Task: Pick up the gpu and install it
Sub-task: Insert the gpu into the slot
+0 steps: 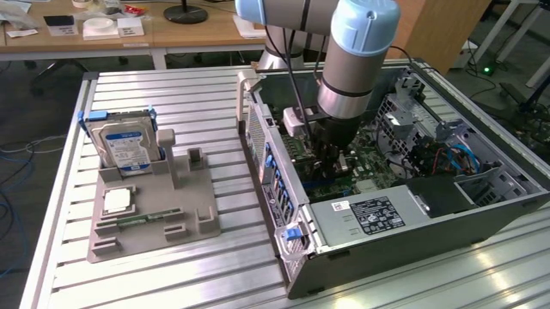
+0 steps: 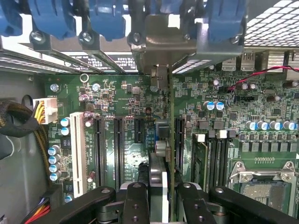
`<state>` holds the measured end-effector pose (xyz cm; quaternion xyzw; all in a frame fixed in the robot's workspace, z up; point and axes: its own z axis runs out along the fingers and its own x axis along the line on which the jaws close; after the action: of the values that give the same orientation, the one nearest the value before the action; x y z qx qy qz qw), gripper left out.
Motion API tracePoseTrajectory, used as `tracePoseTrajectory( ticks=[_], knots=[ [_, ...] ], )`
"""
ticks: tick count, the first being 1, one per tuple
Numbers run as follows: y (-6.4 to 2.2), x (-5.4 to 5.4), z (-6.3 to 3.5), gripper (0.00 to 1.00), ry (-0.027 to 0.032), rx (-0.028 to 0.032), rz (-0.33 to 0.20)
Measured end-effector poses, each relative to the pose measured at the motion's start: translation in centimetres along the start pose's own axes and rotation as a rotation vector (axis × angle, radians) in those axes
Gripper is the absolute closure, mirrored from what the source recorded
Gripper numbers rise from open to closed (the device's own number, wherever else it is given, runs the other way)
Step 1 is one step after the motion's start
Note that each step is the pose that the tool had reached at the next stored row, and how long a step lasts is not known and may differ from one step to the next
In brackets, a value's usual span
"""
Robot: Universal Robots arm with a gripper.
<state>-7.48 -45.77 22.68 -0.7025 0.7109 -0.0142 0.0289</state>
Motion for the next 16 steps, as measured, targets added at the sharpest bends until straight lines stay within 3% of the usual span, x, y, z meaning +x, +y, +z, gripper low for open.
tracePoseTrajectory(
  ticks=[16],
  knots=[
    [0.01,0.01,0.36,0.72,-0.0004,0.0002,0.000]
  ],
)
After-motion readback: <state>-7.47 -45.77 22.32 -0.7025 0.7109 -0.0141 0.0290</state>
